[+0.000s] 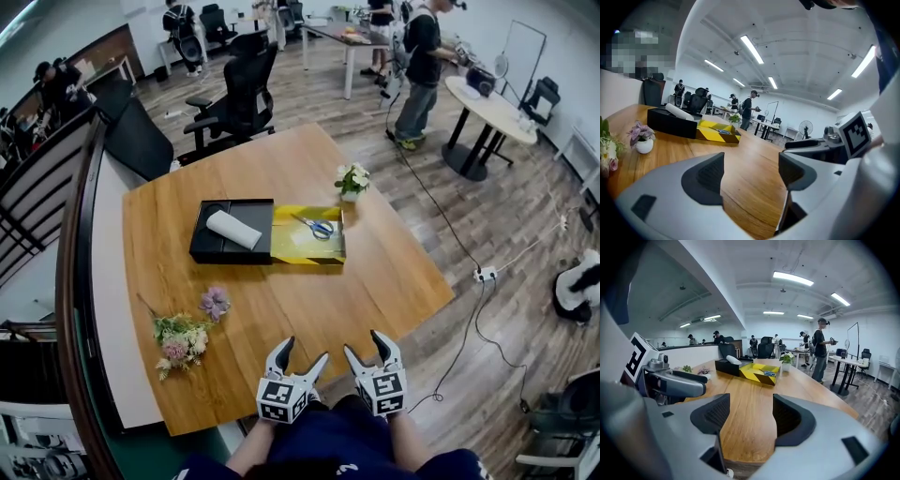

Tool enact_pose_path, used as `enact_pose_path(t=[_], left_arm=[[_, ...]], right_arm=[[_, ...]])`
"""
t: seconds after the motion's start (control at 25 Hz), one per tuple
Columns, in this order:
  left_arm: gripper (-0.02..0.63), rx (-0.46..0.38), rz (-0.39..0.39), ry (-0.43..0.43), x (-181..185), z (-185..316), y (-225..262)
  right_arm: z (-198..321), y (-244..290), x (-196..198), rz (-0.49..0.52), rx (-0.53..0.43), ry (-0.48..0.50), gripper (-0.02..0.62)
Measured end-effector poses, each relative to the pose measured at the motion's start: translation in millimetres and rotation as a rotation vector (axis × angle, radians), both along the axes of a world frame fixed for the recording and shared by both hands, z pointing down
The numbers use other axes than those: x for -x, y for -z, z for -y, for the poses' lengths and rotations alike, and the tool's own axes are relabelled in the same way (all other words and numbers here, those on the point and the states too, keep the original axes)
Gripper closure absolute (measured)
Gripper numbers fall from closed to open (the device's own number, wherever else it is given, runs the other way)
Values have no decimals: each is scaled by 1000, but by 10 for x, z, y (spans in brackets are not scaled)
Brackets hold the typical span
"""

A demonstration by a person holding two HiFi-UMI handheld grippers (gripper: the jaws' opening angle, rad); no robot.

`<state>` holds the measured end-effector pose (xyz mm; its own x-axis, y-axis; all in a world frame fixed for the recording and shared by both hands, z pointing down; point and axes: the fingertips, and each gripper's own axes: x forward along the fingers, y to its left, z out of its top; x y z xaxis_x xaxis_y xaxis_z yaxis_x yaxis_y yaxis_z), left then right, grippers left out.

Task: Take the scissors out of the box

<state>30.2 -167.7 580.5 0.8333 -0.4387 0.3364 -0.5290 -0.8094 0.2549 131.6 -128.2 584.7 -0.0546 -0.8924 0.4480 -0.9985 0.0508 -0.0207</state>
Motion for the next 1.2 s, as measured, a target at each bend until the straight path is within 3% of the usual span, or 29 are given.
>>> enact_pose_path(t=[0.4, 0.68, 1.0, 1.2], left_arm=[[244, -2, -15, 76, 78, 388, 83], [245, 6, -6, 203, 145, 744, 118], [245, 25, 0, 281, 88, 932, 117], [245, 26, 12, 331, 136, 1027, 125]], right_arm=[[466, 294, -199, -26, -25, 27, 322], [1043, 531, -423, -43, -16, 152, 377], [1738, 770, -704, -120, -26, 258, 431], [2160, 837, -792, -142, -5, 333, 433]])
